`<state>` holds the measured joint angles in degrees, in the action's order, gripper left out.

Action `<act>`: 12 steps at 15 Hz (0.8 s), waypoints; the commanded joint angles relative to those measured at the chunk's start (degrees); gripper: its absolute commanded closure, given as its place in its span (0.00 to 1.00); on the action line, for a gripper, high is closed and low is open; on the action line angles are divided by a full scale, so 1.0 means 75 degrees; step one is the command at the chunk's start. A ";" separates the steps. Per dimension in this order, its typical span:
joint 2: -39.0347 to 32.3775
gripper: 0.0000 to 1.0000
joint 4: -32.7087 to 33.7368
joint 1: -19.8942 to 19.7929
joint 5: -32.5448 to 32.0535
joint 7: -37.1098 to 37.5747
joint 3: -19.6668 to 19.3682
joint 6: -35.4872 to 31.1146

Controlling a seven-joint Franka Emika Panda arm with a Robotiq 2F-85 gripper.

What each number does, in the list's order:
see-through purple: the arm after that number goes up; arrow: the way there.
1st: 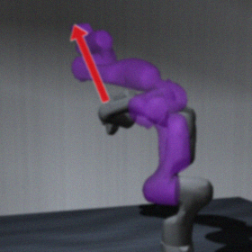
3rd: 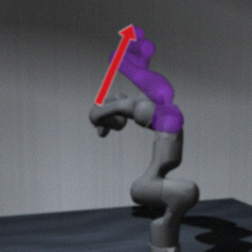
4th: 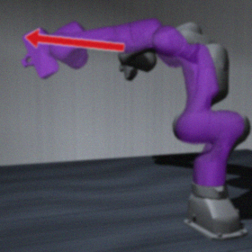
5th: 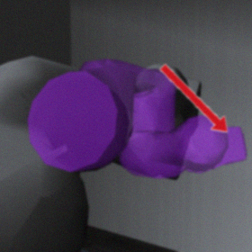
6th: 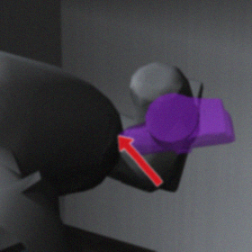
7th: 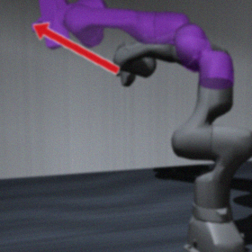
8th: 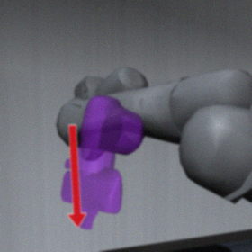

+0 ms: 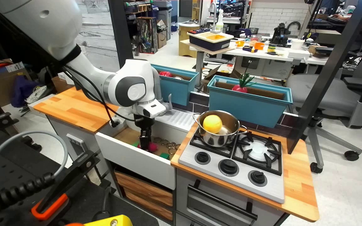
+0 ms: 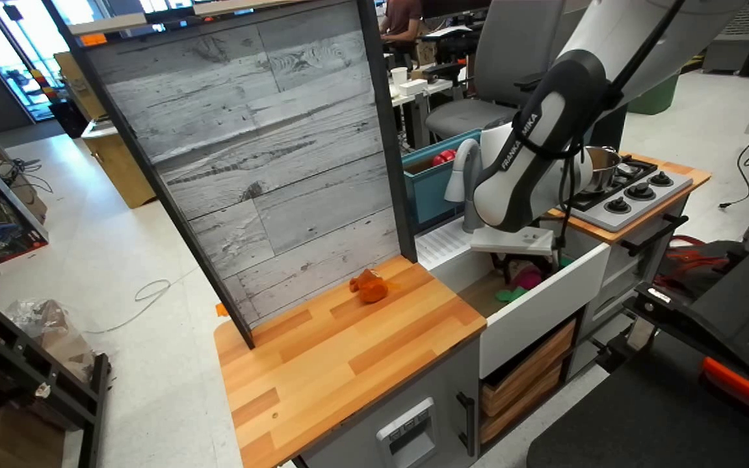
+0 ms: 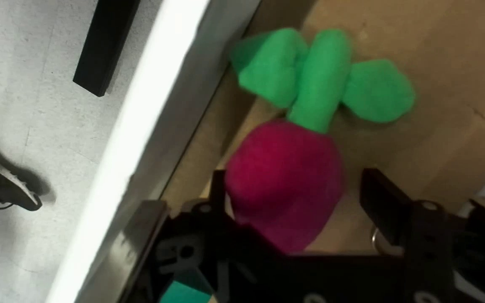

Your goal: Put the purple toy vegetable inside the sink

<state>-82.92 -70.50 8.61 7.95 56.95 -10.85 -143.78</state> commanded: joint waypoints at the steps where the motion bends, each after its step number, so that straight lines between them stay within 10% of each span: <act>1: 0.0767 0.00 -0.0963 0.0117 -0.0059 -0.0443 0.0162 0.0222; 12: 0.3718 0.00 -0.4516 0.0558 -0.0532 -0.2466 0.0377 0.1156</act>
<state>-63.69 -93.40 11.69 6.07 41.68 -8.59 -136.00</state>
